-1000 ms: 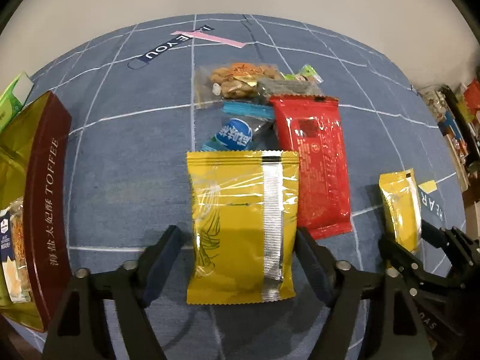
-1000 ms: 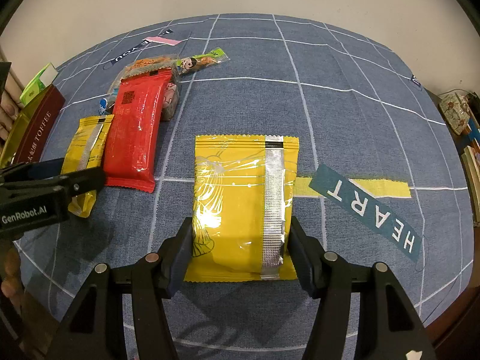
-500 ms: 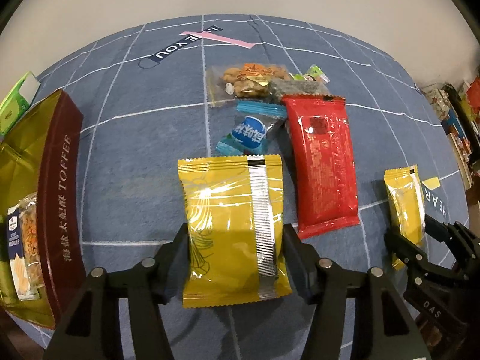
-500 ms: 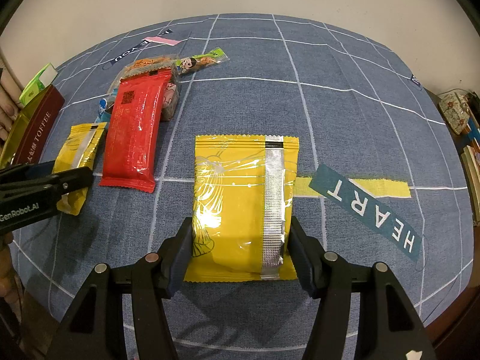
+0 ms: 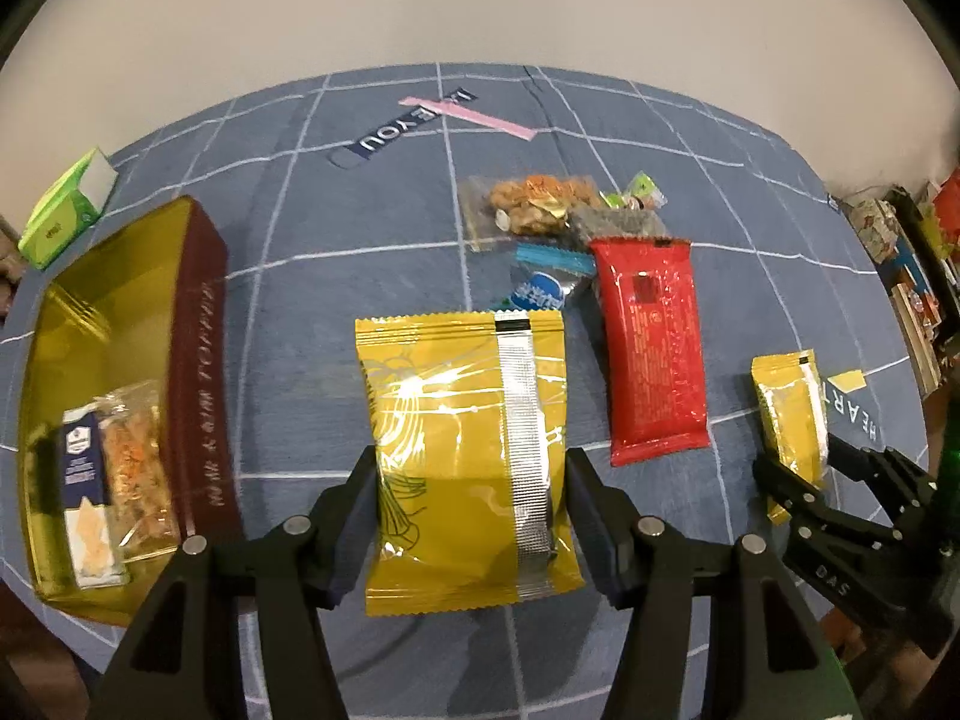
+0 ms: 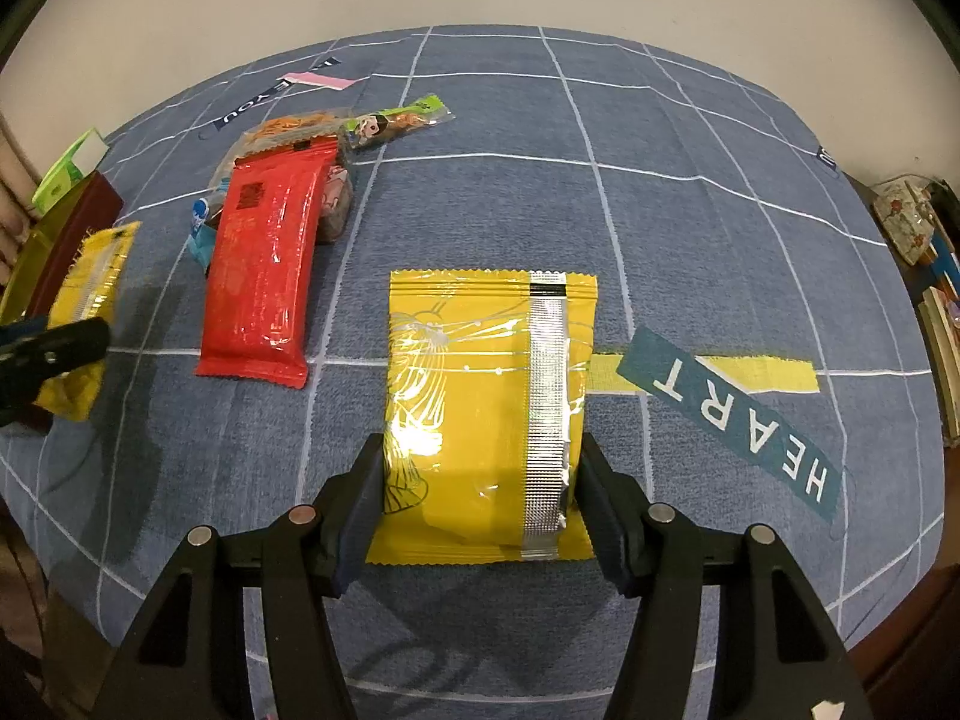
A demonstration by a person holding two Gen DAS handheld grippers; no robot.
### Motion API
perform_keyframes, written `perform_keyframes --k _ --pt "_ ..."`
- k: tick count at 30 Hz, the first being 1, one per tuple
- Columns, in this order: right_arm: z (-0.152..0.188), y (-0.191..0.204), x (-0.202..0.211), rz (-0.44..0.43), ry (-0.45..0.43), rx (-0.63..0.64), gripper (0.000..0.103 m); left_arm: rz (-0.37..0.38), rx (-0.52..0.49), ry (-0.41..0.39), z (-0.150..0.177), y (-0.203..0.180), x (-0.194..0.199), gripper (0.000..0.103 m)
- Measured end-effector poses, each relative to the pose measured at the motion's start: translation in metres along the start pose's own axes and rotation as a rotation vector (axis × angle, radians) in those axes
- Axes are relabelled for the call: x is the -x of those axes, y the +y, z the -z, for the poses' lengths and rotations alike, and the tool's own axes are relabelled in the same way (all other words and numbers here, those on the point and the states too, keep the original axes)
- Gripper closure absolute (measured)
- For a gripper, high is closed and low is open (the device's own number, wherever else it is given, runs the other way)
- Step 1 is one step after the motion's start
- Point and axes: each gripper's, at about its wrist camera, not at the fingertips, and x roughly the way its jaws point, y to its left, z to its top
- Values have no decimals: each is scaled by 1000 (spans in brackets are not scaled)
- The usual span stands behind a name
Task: Organize snacks
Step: 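Grasp the large yellow foil bag with the left tool, then carry the yellow bag with the left tool into the gold tin tray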
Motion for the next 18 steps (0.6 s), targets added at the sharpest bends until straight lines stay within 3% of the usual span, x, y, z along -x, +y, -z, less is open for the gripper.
perform_keyframes --k 10,18 --pt "0 1 0 2 0 -2 45 -35 65 -8 -2 44 34 43" --pt "0 0 0 6 4 -6 46 -130 170 -37 0 120 60 43"
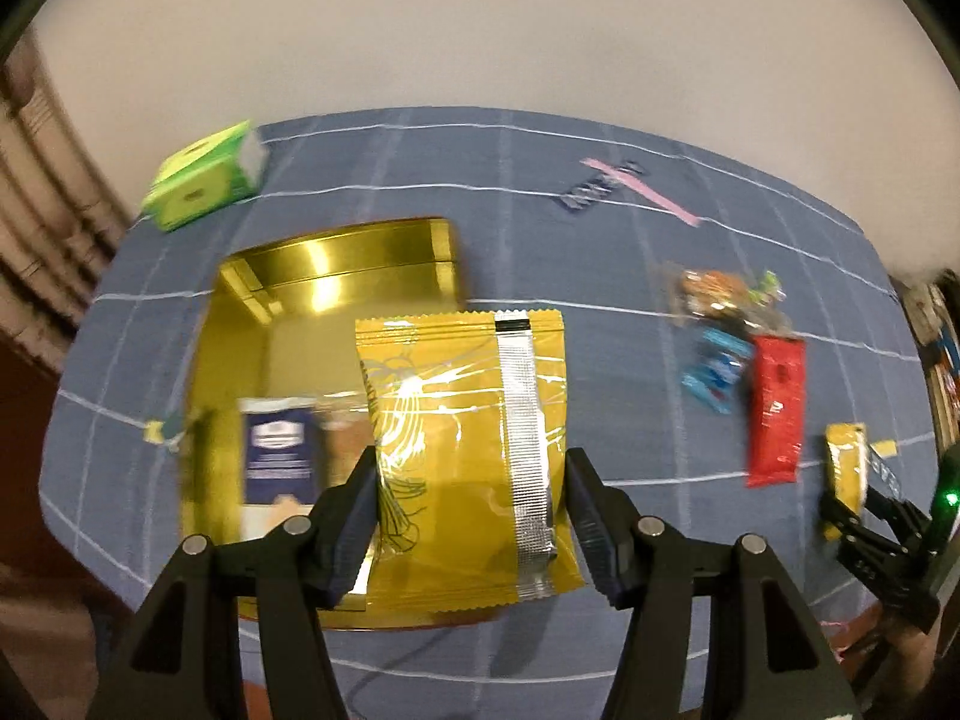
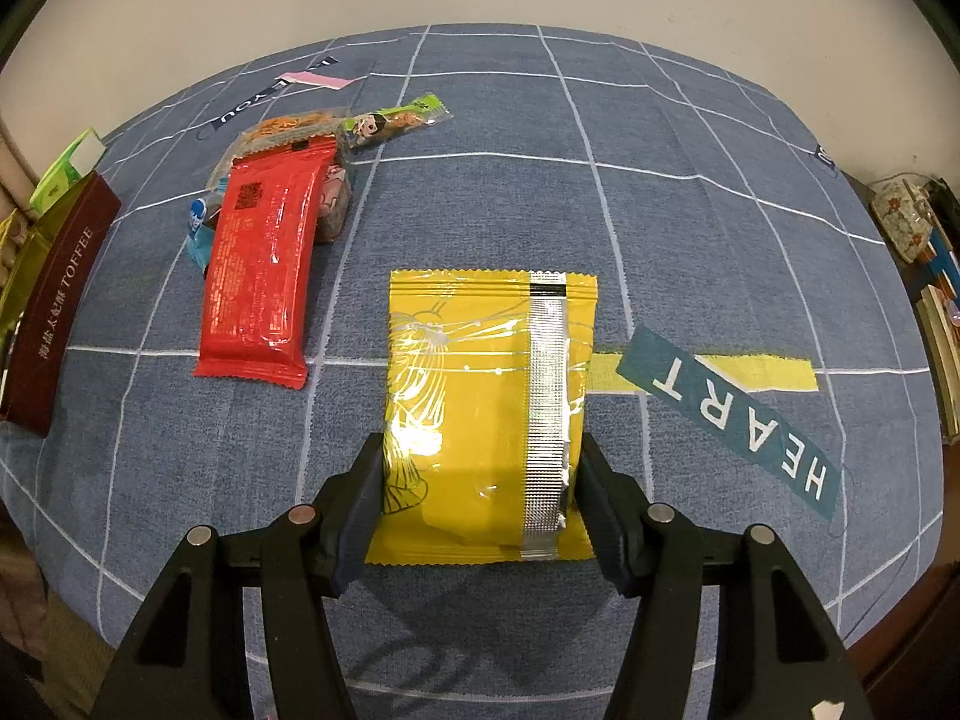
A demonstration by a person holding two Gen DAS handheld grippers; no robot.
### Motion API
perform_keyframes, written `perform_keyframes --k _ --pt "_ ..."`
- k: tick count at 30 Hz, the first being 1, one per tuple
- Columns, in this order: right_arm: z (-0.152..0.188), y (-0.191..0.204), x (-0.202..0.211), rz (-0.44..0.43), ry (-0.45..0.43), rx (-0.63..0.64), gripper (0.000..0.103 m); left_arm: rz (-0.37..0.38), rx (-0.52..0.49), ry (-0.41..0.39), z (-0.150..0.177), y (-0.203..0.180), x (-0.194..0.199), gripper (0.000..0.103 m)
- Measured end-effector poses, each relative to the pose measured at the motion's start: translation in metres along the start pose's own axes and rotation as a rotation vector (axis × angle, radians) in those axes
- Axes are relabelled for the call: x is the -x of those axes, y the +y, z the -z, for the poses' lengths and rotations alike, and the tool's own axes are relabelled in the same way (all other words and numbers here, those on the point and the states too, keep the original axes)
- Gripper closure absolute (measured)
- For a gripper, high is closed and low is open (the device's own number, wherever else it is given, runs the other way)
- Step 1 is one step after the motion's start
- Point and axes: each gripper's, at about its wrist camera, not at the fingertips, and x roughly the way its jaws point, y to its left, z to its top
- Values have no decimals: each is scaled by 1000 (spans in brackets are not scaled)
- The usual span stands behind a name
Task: Organize snacks
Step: 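Carry the yellow bag with the left tool into the gold tin tray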
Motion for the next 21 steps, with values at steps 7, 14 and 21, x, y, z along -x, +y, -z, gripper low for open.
perform_keyframes --k 7,14,21 --pt "-1 3 0 10 8 -14 46 -87 59 21 9 53 -9 43" --pt "-2 3 -1 17 14 -23 46 -119 72 75 21 76 -29 43" --pt "-1 3 -1 20 17 -35 46 -150 67 98 26 87 -40 43"
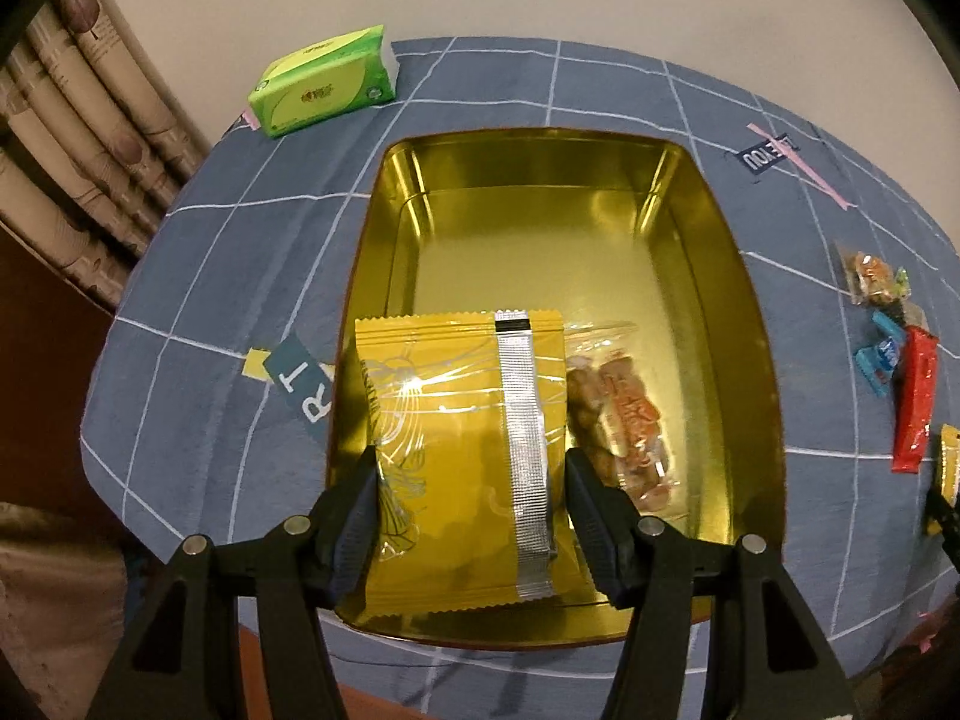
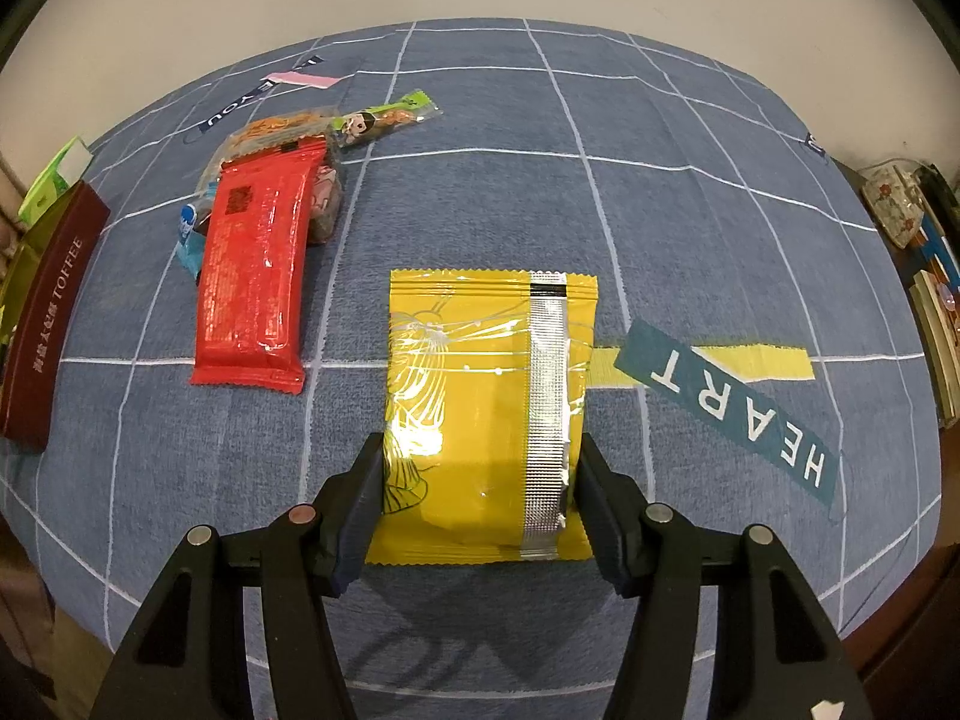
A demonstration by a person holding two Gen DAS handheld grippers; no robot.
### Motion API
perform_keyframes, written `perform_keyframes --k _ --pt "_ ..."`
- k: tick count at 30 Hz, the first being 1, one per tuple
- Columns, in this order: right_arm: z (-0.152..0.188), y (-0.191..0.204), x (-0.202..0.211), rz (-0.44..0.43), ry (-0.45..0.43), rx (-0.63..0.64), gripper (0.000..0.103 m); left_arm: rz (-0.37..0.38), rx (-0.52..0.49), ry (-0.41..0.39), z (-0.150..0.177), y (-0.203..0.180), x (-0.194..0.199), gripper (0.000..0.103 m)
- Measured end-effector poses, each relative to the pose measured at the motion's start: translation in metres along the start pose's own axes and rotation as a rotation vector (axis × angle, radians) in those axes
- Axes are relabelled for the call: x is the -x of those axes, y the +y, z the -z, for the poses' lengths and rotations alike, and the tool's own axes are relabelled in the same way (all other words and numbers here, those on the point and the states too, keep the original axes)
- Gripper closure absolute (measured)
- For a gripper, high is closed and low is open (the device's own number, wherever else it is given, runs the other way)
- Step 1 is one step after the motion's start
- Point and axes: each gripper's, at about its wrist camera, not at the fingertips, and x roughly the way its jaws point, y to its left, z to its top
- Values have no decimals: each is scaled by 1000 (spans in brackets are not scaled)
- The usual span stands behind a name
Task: Organize snacks
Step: 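Carry the yellow bag with the left tool into the gold tin tray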
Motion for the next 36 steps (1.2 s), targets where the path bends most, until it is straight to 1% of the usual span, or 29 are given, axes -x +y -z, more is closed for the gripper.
perform_keyframes --k 8,14,24,28,36 --pt "-1 1 0 7 9 -15 47 -30 -40 11 6 -2 -8 43" --pt "-2 1 -1 10 16 -20 47 -39 -44 25 8 1 -13 43" --pt "-2 2 0 19 19 -24 50 -68 -71 3 14 -3 -10 42" --pt "0 5 2 28 13 -25 52 -56 -72 -3 16 -2 -10 41" --pt "2 6 2 36 10 -39 52 -11 -55 -34 17 6 -4 39"
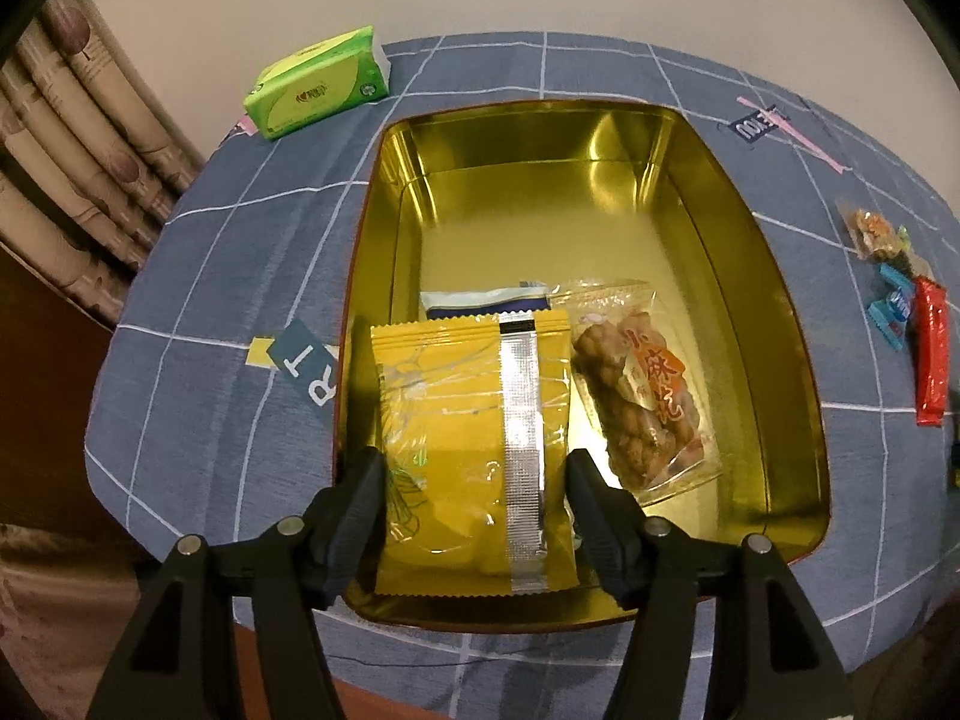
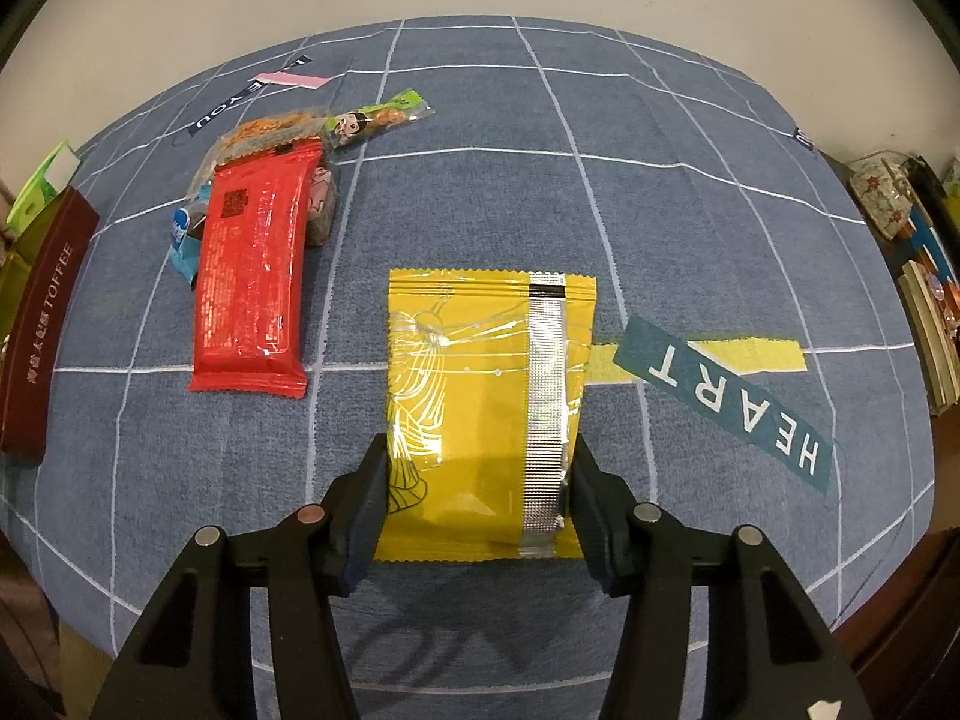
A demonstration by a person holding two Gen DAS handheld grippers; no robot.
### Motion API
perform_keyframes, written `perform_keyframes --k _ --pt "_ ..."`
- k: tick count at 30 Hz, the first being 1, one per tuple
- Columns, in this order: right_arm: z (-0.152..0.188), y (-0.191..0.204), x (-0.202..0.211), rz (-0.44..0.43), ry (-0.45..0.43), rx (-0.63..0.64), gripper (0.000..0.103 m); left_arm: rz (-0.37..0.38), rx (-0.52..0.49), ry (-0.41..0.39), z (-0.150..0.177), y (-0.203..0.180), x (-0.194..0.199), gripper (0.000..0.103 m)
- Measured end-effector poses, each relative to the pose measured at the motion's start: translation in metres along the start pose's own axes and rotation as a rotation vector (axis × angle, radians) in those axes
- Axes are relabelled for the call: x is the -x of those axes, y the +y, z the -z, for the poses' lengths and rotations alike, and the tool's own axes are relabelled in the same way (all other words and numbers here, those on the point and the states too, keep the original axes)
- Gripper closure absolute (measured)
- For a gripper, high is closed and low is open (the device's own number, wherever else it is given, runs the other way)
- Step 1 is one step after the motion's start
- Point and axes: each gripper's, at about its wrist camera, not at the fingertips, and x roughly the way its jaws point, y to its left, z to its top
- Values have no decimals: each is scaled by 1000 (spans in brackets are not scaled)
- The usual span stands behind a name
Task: Organize snacks
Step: 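Carry the yellow bag with the left tool into the gold tin tray, then lower the second yellow foil bag into the tin with the right tool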
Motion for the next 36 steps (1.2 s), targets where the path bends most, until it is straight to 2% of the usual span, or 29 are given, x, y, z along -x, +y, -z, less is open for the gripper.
perform_keyframes --k 8,13,17,23,30,36 --pt "-6 2 14 -16 -25 -9 52 12 4 -79 -3 2 17 38" --pt "-25 21 40 -64 -82 21 52 11 27 -126 -5 6 28 38" --pt "-41 61 61 -114 -132 96 52 -32 55 -150 -2 13 36 38" --pt "-54 133 77 -227 -149 214 52 -107 114 -185 6 34 46 38" --pt "-52 211 89 -311 -155 326 52 -114 225 -174 20 63 54 38" --pt "-46 261 89 -352 -137 390 52 -144 264 -153 29 76 54 38"
